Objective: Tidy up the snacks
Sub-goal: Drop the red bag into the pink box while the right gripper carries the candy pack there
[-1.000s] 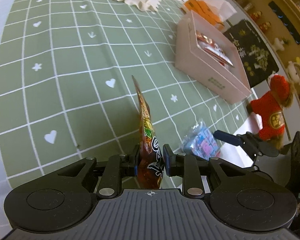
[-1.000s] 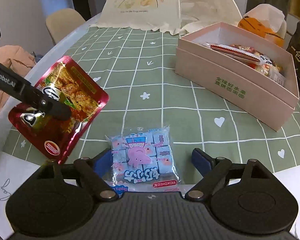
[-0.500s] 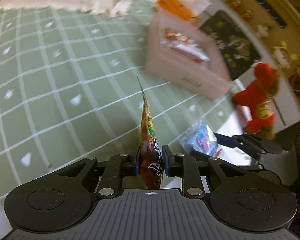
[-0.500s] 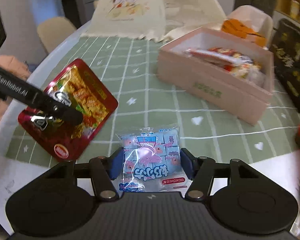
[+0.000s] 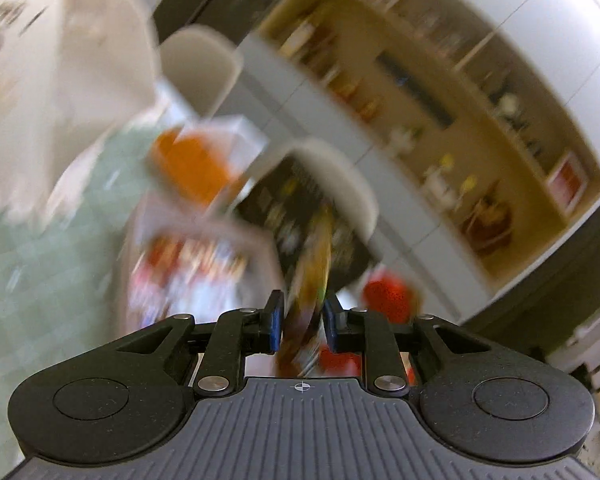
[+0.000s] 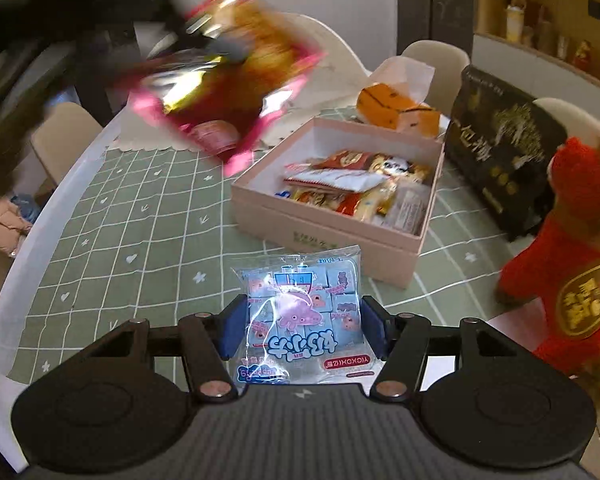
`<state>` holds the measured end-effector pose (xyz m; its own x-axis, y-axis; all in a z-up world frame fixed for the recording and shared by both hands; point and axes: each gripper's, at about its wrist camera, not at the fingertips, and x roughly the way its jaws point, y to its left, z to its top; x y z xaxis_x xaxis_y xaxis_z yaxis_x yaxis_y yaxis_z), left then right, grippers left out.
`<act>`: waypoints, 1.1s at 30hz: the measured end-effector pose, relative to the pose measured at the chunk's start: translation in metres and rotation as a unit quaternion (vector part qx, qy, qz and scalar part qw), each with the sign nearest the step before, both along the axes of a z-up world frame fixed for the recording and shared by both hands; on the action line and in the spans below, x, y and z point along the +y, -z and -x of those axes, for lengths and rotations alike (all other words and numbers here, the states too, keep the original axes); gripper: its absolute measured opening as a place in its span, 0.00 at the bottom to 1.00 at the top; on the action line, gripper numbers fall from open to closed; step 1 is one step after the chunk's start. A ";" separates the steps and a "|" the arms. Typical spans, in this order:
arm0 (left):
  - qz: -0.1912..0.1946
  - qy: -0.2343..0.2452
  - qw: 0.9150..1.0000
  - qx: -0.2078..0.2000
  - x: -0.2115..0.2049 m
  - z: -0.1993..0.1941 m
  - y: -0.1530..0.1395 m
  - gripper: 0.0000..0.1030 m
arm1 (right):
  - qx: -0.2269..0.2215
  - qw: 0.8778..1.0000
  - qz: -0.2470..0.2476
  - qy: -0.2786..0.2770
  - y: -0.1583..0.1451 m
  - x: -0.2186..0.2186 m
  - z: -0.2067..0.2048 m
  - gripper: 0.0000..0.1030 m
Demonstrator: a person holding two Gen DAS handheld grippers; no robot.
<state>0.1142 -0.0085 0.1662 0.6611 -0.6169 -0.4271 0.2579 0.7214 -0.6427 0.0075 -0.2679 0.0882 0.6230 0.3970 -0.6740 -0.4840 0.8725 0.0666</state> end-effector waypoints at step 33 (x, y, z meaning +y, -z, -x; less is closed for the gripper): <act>-0.288 -0.130 0.948 0.026 0.029 0.112 0.153 0.25 | -0.003 0.993 -0.012 0.117 0.046 0.070 -0.059 0.75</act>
<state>0.0017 0.0210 0.0134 0.7283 -0.0893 -0.6794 0.0014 0.9917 -0.1288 0.0669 -0.1977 0.0419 0.7045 0.2570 -0.6615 -0.2695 0.9592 0.0857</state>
